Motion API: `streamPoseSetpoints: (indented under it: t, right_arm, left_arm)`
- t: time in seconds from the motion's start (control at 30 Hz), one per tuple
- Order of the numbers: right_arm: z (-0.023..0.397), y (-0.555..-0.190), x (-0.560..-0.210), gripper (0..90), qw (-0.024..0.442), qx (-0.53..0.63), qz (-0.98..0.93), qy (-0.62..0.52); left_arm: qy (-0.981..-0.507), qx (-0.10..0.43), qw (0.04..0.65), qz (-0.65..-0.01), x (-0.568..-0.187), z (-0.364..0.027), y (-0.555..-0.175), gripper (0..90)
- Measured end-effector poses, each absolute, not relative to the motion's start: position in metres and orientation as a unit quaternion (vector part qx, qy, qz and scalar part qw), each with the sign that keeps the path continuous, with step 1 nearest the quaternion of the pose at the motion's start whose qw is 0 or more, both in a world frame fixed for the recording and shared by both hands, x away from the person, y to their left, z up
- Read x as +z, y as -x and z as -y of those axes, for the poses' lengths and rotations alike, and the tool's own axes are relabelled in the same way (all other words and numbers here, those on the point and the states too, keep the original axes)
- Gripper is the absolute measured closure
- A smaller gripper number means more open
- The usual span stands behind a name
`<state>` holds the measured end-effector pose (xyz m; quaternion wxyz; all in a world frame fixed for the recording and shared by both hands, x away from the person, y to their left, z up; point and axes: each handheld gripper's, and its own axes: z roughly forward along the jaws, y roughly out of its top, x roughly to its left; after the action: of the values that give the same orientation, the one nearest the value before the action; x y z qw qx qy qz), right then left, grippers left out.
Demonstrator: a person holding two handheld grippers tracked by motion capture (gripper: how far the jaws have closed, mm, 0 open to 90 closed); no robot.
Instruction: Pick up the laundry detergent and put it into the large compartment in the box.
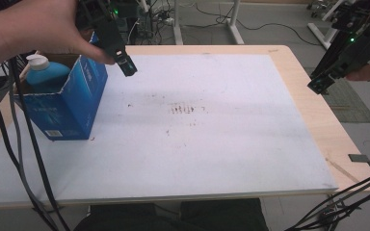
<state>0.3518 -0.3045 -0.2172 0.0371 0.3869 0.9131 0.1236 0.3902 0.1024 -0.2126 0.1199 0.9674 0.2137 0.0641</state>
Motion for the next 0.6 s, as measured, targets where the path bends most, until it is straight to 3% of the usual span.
streamPoseSetpoints:
  t: [0.6]
  right_arm:
    - [0.3024, -0.3517, -0.2164, 12.1, 0.038, 0.125, -0.914, -0.384]
  left_arm:
    - [-0.967, 0.061, 0.119, -0.215, -0.2136, -0.1036, -0.3904, 20.8]
